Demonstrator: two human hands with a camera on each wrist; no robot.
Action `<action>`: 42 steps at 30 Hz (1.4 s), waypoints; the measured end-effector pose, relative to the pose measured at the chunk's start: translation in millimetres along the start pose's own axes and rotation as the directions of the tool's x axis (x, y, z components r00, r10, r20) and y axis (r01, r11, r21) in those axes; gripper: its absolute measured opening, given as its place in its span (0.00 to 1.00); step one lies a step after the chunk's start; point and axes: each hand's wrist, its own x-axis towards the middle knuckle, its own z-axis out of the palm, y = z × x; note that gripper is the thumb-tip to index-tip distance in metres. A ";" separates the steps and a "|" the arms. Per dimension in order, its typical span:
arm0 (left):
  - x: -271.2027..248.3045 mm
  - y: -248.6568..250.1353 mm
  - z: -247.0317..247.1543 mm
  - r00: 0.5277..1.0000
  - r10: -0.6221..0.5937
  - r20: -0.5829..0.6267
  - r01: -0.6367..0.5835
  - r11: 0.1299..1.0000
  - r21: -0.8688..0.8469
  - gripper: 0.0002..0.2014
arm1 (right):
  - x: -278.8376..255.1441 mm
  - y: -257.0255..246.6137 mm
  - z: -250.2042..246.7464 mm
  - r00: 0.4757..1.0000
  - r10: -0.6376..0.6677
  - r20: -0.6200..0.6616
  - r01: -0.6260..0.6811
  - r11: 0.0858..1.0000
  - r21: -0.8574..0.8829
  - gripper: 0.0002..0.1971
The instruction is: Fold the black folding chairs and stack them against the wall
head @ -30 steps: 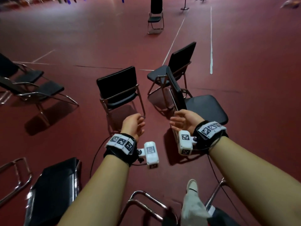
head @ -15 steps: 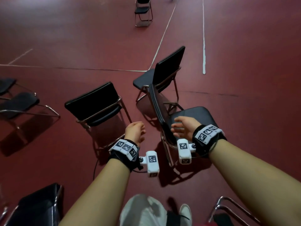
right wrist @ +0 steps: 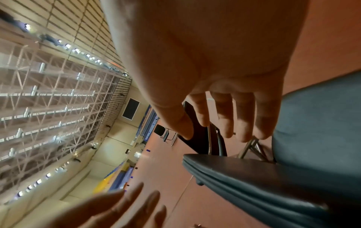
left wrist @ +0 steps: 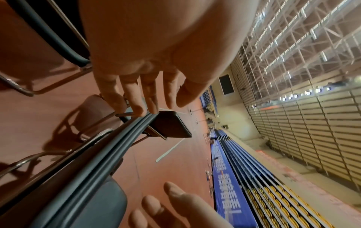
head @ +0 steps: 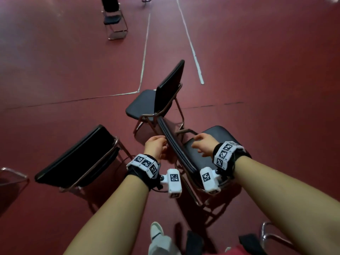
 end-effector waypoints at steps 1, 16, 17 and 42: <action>16.7 5.8 -6.7 1.000 -0.005 0.029 0.004 1.000 0.026 0.09 | 9.0 -5.3 8.2 0.999 -0.006 -0.032 0.004 0.997 -0.083 0.15; 142.4 -1.8 -11.3 0.928 -0.211 0.306 0.112 0.943 0.312 0.09 | 37.4 -4.8 79.1 0.985 0.150 -0.084 -0.172 0.836 -0.521 0.40; 145.0 -4.9 -5.8 0.933 -0.202 0.300 0.105 0.945 0.311 0.09 | 36.5 -1.9 75.1 0.986 0.145 -0.081 -0.166 0.839 -0.518 0.38; 183.9 47.5 187.4 0.855 -0.024 0.519 -0.481 0.342 0.807 0.22 | 103.6 37.0 -88.6 0.933 0.233 -0.273 -0.302 0.920 -0.248 0.27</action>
